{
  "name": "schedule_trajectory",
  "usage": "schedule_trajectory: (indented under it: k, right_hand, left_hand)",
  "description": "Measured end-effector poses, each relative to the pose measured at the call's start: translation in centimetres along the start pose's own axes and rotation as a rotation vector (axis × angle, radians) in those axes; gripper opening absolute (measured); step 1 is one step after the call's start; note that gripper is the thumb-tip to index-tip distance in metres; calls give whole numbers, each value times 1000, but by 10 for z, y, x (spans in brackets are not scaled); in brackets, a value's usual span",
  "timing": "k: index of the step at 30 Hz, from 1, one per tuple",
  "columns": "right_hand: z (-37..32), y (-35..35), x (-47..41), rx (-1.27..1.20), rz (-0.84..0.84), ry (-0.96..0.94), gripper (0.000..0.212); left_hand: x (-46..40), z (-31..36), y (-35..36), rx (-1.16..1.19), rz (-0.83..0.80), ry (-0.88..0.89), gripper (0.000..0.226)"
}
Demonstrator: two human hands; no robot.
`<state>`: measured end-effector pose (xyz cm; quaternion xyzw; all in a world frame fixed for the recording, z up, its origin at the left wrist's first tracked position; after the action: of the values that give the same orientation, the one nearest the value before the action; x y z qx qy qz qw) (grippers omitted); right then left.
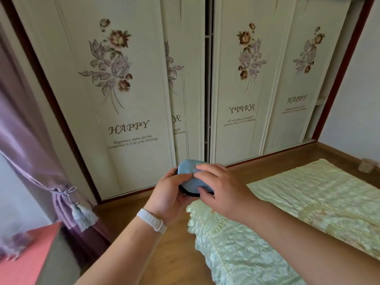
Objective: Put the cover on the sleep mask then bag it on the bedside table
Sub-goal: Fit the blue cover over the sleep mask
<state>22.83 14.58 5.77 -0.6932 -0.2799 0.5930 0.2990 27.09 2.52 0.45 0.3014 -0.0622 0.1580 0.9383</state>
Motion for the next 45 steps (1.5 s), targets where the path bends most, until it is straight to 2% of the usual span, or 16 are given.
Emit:
schedule_trajectory:
  k: [5, 14, 19, 27, 39, 45]
  right_hand:
    - [58, 34, -34, -86, 5, -37, 34]
    - [176, 57, -82, -145, -11, -102, 35]
    - [200, 87, -110, -187, -19, -156, 36]
    - [218, 159, -178, -212, -89, -210, 36]
    - [270, 299, -328, -142, -159, -32, 35]
    - [298, 341, -378, -110, -150, 69, 34]
  left_hand:
    - [-59, 20, -18, -16, 120, 12, 35]
    - [-171, 44, -7, 16, 193, 20, 35]
    - [-199, 59, -30, 53, 242, 28, 36]
    - [-247, 102, -107, 68, 303, 52, 36]
    - [-362, 221, -238, 5, 177, 31, 34]
    - [-423, 262, -277, -32, 93, 7, 35]
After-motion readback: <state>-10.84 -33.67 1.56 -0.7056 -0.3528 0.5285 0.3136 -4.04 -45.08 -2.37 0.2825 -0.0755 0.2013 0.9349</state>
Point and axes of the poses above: each hand's wrist, its own x-axis away from the middle knuckle, its own y-axis out of the palm, z = x × y, the point moved 7 cm from there along -x, towards the middle knuckle, and after that the axes turned 8 degrees about -y, right-handed, at the moved point
